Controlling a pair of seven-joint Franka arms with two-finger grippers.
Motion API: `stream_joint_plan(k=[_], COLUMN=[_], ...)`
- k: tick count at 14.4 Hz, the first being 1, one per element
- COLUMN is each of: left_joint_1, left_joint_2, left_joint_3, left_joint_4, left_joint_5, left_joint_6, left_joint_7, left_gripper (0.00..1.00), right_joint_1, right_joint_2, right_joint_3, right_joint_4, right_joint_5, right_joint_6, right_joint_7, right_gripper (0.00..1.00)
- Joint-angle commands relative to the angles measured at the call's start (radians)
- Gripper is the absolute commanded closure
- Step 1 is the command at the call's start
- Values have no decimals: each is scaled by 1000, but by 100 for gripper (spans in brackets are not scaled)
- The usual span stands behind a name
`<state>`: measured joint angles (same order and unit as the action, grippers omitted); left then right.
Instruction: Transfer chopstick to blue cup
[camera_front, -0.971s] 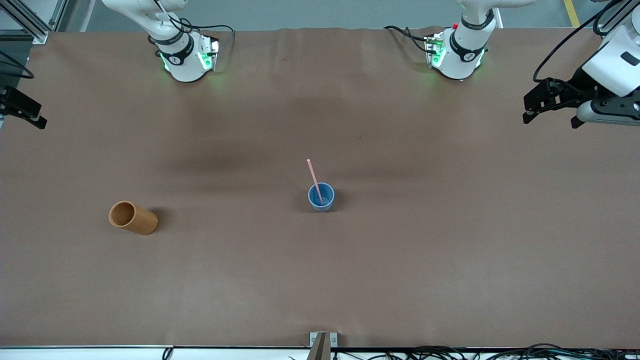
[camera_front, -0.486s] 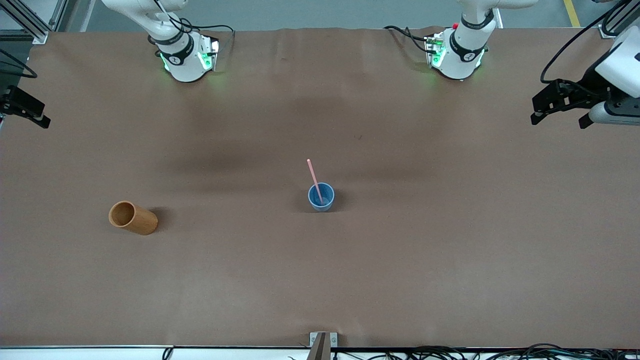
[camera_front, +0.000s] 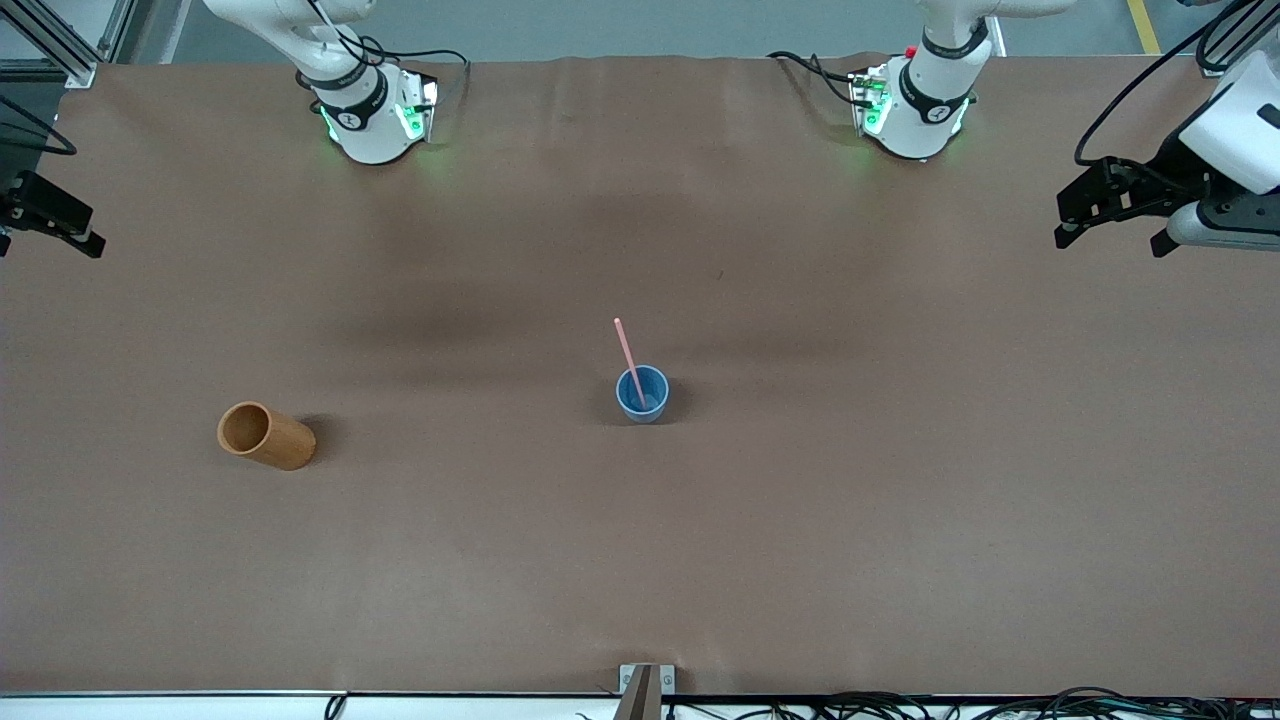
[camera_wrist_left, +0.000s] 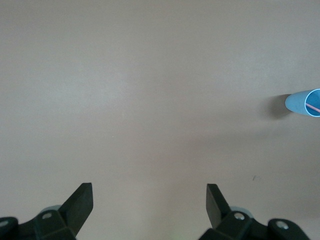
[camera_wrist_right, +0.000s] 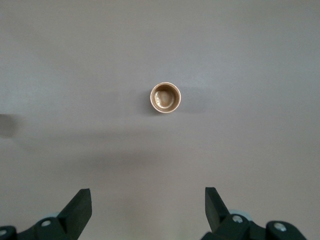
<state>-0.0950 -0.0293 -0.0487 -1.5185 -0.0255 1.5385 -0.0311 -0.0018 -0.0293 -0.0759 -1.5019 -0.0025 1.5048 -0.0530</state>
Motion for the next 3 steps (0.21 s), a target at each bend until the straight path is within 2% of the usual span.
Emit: stream_joint_plan(k=[1,3], left_joint_1=[14,14], left_joint_2=[9,9], left_joint_3=[-14,-14], left_joint_4=[23,21], left_joint_5=[-4,-5], left_joint_6=[-9,-9], left_joint_7=[10,7], left_gripper=[0,0], right_joint_1=[-7,-7], right_joint_2=[5,5], right_joint_3=[5,5], right_joint_4=[12,12], right_joint_5=[18,18], right_joint_6=[-2,-2], right_joint_7=[-11,-13], right_gripper=[0,0])
